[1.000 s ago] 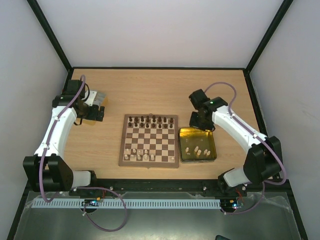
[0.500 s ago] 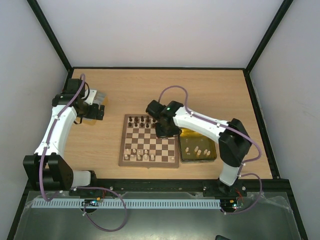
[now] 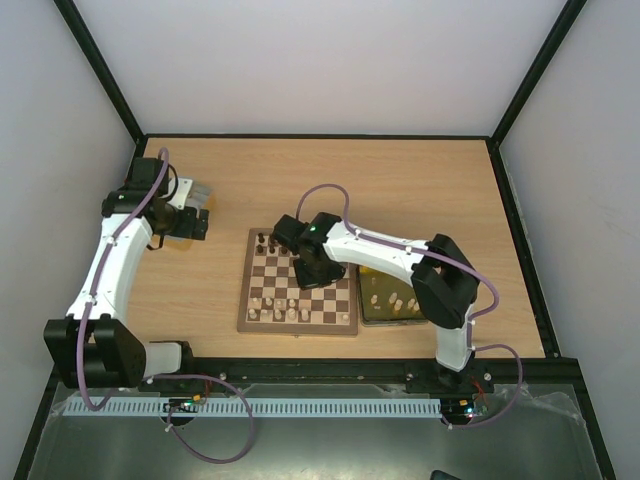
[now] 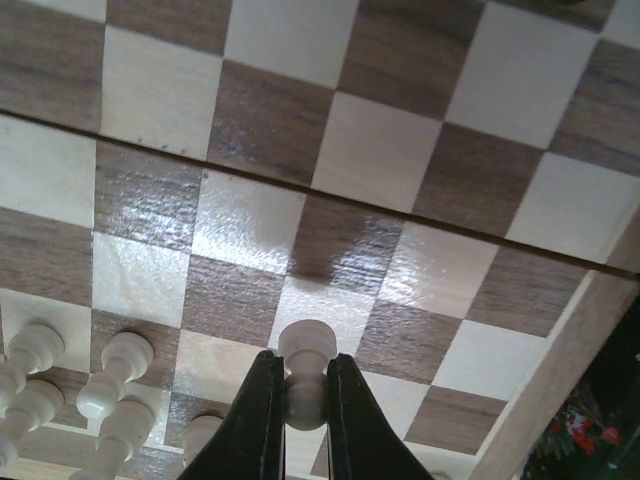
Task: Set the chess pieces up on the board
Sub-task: Place the chess piece on the chessboard.
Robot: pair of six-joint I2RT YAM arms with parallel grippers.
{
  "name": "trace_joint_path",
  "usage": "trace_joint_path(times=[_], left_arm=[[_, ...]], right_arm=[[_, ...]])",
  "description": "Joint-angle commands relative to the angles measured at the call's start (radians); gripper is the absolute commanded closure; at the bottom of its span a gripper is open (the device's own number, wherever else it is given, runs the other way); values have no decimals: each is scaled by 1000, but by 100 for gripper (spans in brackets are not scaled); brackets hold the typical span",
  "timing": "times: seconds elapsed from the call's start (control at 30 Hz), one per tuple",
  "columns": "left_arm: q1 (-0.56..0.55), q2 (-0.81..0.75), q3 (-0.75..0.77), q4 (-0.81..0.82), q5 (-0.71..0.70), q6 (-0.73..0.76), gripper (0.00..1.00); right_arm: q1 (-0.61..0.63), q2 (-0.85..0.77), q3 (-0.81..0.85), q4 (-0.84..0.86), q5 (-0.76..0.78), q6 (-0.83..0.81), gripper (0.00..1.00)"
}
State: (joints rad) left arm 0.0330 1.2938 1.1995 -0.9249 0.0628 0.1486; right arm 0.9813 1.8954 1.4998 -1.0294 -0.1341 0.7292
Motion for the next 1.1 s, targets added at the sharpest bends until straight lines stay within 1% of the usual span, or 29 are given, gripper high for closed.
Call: trace_joint_path(times=[0.0,0.57,1.07], left_arm=[[-2,-32,-7,8,-5,-9,1],[-2,-42,-18,8,-15,-9,1],[-2,-37,-15,10,-17,-10,1]], right_arm=[[31,21,33,-27,-4,-2,98],[105,57,5,30,-27,34,98],[108,53,-20,32,-19,43,98]])
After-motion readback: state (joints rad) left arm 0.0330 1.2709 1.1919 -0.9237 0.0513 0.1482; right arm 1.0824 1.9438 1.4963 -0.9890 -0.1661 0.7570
